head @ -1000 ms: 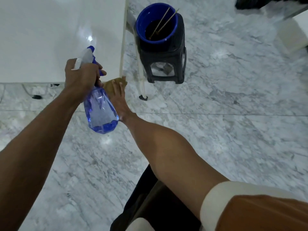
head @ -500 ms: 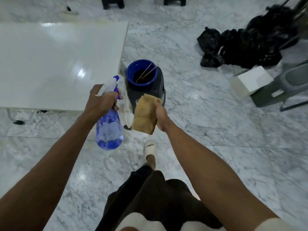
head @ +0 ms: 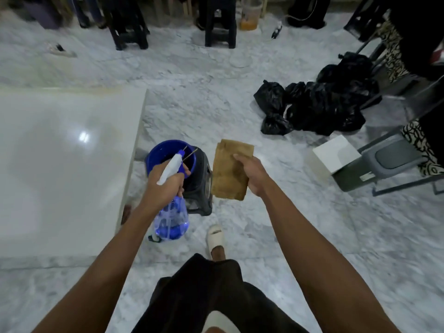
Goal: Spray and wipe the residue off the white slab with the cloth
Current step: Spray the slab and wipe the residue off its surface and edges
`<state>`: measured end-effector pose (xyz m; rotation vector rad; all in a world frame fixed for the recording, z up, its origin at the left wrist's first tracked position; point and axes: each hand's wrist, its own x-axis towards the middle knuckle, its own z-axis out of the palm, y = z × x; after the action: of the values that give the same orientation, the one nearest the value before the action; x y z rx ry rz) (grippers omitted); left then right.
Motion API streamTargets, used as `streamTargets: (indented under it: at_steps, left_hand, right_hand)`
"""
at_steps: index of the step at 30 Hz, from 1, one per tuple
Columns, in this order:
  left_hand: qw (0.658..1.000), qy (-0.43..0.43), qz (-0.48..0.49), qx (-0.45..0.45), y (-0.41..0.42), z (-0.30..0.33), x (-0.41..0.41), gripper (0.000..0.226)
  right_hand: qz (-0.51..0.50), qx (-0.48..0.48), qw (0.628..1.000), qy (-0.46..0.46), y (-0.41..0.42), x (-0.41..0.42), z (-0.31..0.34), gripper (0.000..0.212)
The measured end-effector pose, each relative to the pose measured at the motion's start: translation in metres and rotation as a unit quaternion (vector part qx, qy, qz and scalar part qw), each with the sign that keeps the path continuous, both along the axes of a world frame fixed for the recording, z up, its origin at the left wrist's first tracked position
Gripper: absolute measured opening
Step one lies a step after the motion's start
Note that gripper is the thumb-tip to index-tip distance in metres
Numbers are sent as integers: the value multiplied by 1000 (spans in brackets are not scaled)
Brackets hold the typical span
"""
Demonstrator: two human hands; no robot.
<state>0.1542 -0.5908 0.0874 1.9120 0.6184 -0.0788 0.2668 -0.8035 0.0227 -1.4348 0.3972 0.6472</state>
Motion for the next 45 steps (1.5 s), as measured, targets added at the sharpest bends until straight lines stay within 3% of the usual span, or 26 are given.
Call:
streamTargets:
  at_steps: [11,21,24,27,33,35,38,41,45]
  left_hand:
    - [997,11,-73,-8,-3,-40,194,9]
    - [999,-21,35,-1,11,-58,390,37]
    - [996,-20,84,1,22,-57,438,37]
    - [988,-12,155,-9,34,-48,474,33]
    - [972,-33,234,-19,90,-50,538,37]
    - [961,-33,274,-31,119,-57,560,31]
    - [958,-34,283,-21,167,-62,593,31]
    - [958,-42,285,-9,215,-60,619,32]
    - [953,-42,301,-1,276,-52,645,33]
  right_hand:
    - [27,-42,998,-31,-20,204,7,30]
    - [171,-63,983,-20,15,451,3,30]
    - [235,-80,968,-31,47,520,10,34]
    - [307,-70,948,-49,92,571,24,24]
    - [386,-65,919,-47,202,649,26,34]
    - [417,-61,906,-49,243,673,24,29]
    - [440,-64,894,-46,307,709,19,17]
    - [462,-64,883,-45,371,734,17,36]
    - [490,-60,869,-36,450,762,15,36]
